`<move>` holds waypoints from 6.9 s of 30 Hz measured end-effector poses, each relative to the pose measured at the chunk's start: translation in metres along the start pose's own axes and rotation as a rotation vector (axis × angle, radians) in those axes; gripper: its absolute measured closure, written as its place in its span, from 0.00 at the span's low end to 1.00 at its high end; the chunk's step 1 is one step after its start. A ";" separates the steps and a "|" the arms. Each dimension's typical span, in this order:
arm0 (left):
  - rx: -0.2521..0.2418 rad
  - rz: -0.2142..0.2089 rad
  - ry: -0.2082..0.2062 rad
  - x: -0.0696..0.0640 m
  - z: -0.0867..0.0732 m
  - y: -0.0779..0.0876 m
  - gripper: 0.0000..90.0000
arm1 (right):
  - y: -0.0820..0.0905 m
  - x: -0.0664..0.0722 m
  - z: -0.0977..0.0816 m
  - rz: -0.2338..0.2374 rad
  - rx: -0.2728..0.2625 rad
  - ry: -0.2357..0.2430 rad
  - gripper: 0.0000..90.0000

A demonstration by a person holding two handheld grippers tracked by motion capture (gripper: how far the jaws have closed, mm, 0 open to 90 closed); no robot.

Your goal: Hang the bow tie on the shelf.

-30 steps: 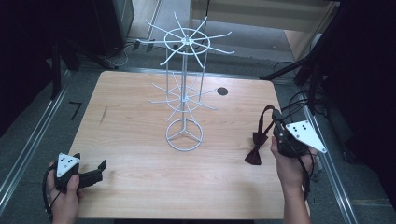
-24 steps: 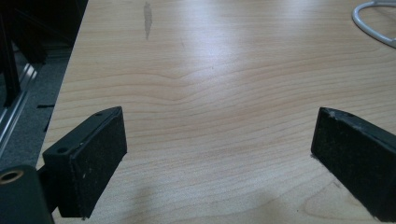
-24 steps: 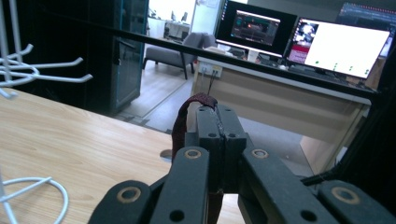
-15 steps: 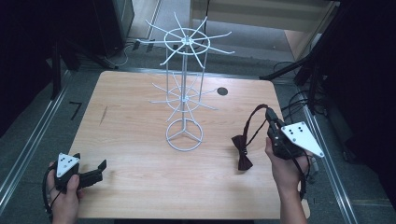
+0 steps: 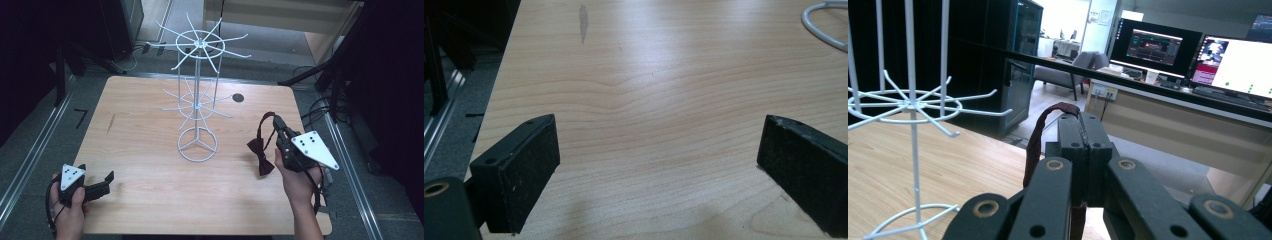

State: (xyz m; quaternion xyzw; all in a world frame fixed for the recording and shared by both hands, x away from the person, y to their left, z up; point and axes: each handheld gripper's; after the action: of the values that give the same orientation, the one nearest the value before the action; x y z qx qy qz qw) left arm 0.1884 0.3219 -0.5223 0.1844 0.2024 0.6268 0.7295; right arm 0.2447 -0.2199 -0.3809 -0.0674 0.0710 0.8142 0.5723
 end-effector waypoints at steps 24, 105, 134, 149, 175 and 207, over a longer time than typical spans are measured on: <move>-0.073 0.011 -0.050 -0.006 -0.005 0.008 0.05 | -0.026 0.035 0.006 0.145 -0.030 -0.023 1.00; -0.098 -0.061 -0.083 -0.010 -0.012 0.017 0.08 | -0.106 0.041 -0.034 0.206 0.127 -0.223 1.00; -0.096 -0.067 -0.078 -0.009 -0.012 0.017 0.08 | -0.123 0.076 -0.049 0.286 0.158 -0.227 1.00; -0.073 -0.076 -0.058 -0.008 -0.009 0.013 0.08 | -0.111 0.053 -0.051 0.251 0.117 -0.229 0.67; 0.018 -0.007 0.051 0.001 0.004 -0.007 0.08 | -0.055 0.003 -0.083 0.194 0.140 -0.168 0.41; -0.037 -0.051 0.015 -0.001 0.000 0.000 0.08 | 0.023 -0.040 -0.154 0.142 0.227 -0.184 0.34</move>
State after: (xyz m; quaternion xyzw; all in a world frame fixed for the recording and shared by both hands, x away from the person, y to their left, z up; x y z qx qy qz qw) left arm 0.1877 0.3210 -0.5223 0.1609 0.2006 0.6130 0.7471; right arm 0.2409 -0.2946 -0.5237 0.0776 0.1146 0.8419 0.5215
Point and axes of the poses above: each handheld gripper's, and its own axes: y roughly backward along the jaws, z roughly out of its top, x roughly to its left, and after that the axes turned 4 degrees about y, right-handed
